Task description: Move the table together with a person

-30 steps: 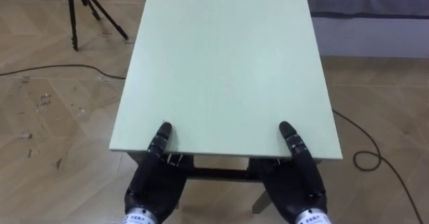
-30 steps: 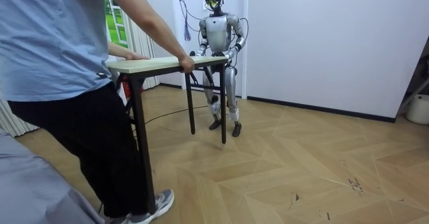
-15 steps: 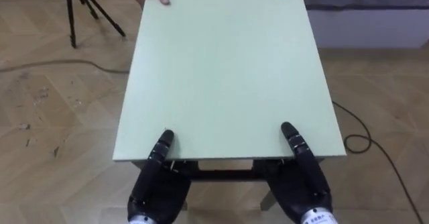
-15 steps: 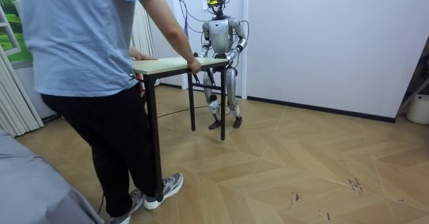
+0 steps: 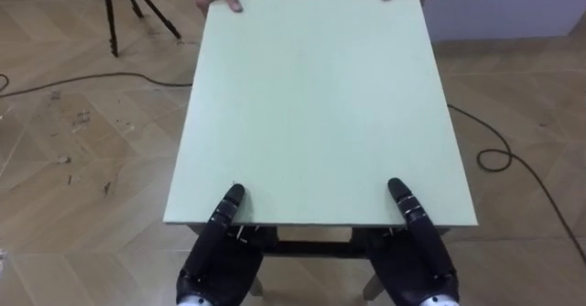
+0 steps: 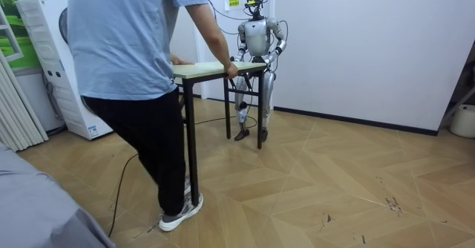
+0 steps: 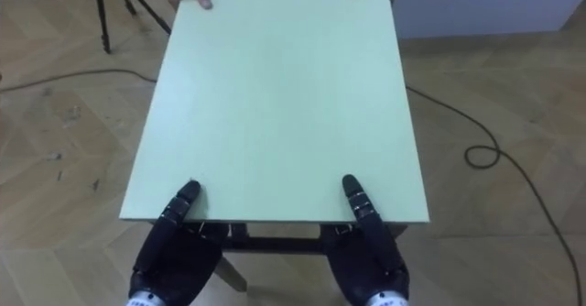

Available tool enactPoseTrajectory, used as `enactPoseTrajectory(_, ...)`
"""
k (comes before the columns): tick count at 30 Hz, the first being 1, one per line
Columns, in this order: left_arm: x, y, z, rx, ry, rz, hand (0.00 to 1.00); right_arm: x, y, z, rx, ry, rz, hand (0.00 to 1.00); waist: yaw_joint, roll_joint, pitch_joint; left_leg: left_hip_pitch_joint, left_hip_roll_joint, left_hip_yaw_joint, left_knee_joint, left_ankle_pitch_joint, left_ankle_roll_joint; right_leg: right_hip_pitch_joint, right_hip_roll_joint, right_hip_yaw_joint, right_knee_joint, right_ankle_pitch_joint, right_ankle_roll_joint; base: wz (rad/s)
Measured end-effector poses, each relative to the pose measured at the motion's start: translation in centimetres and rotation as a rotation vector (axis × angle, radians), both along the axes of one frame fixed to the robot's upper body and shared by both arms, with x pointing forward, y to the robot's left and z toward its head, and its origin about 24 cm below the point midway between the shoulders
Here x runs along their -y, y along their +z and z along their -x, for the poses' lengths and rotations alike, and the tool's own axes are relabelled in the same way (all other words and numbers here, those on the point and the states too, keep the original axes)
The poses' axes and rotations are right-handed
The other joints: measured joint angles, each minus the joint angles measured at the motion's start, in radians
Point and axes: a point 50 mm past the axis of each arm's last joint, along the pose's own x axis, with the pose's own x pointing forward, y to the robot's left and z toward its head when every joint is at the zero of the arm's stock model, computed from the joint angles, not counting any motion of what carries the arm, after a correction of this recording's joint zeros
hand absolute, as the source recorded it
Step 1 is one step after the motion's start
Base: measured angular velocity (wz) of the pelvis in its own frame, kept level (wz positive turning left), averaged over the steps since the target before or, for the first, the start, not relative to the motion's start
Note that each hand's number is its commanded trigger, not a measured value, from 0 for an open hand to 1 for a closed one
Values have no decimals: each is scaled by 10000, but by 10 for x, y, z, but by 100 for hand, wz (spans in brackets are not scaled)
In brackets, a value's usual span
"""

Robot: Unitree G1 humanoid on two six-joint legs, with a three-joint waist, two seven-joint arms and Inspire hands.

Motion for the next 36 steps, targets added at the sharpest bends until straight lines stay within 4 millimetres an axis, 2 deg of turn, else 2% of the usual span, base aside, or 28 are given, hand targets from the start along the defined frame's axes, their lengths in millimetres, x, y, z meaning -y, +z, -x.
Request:
enactPoseTrajectory(2,-2,2,-1,88,-19,-63,100,-2,1,0,30,-3,-99,100,16,-122,-57,-164,-23,30,-74,210,-25,675,-341,94,718,-502,85,4)
enactPoseTrajectory(4,-2,4,-2,188,-5,-38,100,-3,2,-1,86,-33,-223,100,144,-250,-66,-297,-38,85,-75,347,-68,1525,-465,399,1086,-672,166,-5)
enactPoseTrajectory(5,-1,5,-3,275,-33,-74,100,-4,3,-1,88,-78,-374,100,284,-346,-48,-368,-42,123,-68,453,-139,2100,-452,565,978,-718,221,-5)
enactPoseTrajectory(6,-1,7,-4,396,-38,-152,100,-5,4,-1,122,-96,-431,100,323,-418,-47,-474,-42,95,-32,564,-207,2378,-429,552,618,-937,403,0)
enactPoseTrajectory(7,-2,8,-5,449,-45,-184,100,-6,5,-1,156,-122,-436,100,349,-436,-33,-529,-36,77,-32,638,-241,2407,-399,517,404,-1046,446,6)
enactPoseTrajectory(10,-1,10,-6,570,-11,-193,100,-7,6,-3,210,-84,-469,100,567,-521,-44,-670,27,88,-504,1070,-408,2495,31,726,-657,-1321,601,-14)
enactPoseTrajectory(11,-3,14,-7,754,24,-247,100,-10,7,-5,306,4,-564,100,564,-689,-8,-788,109,185,-771,1347,-391,2550,129,984,-1048,-1539,489,-4)
enactPoseTrajectory(12,-5,17,-10,908,0,-327,100,-13,9,-7,385,4,-643,100,525,-858,-25,-1004,123,232,-814,1497,-379,2540,148,1078,-1433,-1794,407,0)
enactPoseTrajectory(14,-7,19,-14,1079,39,-426,100,-15,10,-11,517,-27,-738,100,563,-940,-23,-1368,204,216,-663,1600,-396,2534,305,1056,-1912,-2063,303,3)
enactPoseTrajectory(17,-10,22,-19,1232,144,-509,100,-17,11,-16,614,-35,-781,100,552,-1135,25,-1725,259,247,-587,1858,-438,2450,355,941,-2384,-2470,237,-1)
enactPoseTrajectory(20,-11,23,-21,1310,231,-543,100,-20,9,-22,609,27,-900,100,529,-1151,28,-2012,538,206,-698,2178,-557,2327,646,583,-2712,-2493,191,-4)
enactPoseTrajectory(22,-11,22,-21,1303,252,-580,100,-21,7,-22,521,2,-975,100,503,-1131,34,-1985,618,57,-955,2545,-655,2280,899,462,-2952,-2326,23,2)
enactPoseTrajectory(24,-12,21,-21,1250,243,-626,100,-21,5,-22,364,46,-1113,100,674,-1010,51,-1860,982,-110,-1347,3018,-875,2296,1407,438,-3255,-2006,-331,-3)
enactPoseTrajectory(25,-11,21,-21,1259,207,-614,100,-21,4,-22,353,26,-1106,100,737,-934,66,-1848,1062,-200,-1497,3188,-936,2298,1552,408,-3373,-1897,-435,0)
enactPoseTrajectory(26,-10,22,-21,1253,158,-630,100,-19,4,-22,331,11,-1094,100,809,-752,74,-1740,1212,-429,-2119,3725,-1126,2258,1877,340,-3631,-1661,-710,15)
enactPoseTrajectory(27,-10,22,-22,1302,127,-675,100,-18,5,-22,391,-51,-1089,100,844,-625,52,-1569,1312,-621,-2975,4388,-1697,2145,2081,151,-3913,-1427,-935,13)
enactPoseTrajectory(28,-10,23,-23,1353,165,-697,100,-18,6,-22,451,-55,-1089,100,881,-581,66,-1579,1393,-682,-3062,4540,-1934,2016,1991,-63,-3929,-1341,-1104,0)
enactPoseTrajectory(29,-11,23,-23,1357,322,-690,100,-20,6,-24,501,-16,-1107,100,978,-585,106,-1679,1398,-616,-2144,3920,-1503,1850,1954,-92,-3859,-1230,-1283,-29)
enactPoseTrajectory(30,-10,21,-21,1252,396,-562,100,-19,6,-23,484,33,-1058,100,1148,-564,111,-1671,1406,-344,-751,2790,-1366,1803,1862,-150,-3844,-1153,-1414,-36)
enactPoseTrajectory(31,-9,20,-19,1182,432,-485,100,-18,6,-23,478,49,-1015,100,1208,-528,112,-1651,1409,-304,-71,2272,-1376,1804,1807,-247,-3845,-1116,-1476,-38)
enactPoseTrajectory(32,-8,18,-16,1081,468,-433,100,-16,6,-23,465,105,-887,100,1292,-433,131,-1471,1416,-303,1086,1423,-1447,1824,1701,-490,-3849,-1025,-1489,-26)
enactPoseTrajectory(33,-7,17,-15,1021,452,-400,100,-15,6,-23,466,142,-791,100,1352,-307,179,-1196,1448,-389,1941,774,-1523,1842,1686,-679,-3846,-934,-1455,-15)
enactPoseTrajectory(34,-6,17,-14,998,453,-379,100,-14,6,-23,468,149,-767,100,1357,-244,210,-1053,1474,-454,2321,522,-1546,1841,1707,-770,-3832,-920,-1473,17)
enactPoseTrajectory(35,-6,17,-14,986,461,-346,100,-14,6,-23,487,158,-735,100,1205,-136,244,-806,1579,-488,2938,192,-1617,1816,1741,-1013,-3779,-922,-1493,40)
enactPoseTrajectory(36,-5,17,-14,980,475,-311,100,-13,7,-23,518,169,-699,100,1050,-42,228,-561,1680,-510,3377,-50,-1683,1710,1773,-1202,-3666,-953,-1541,41)
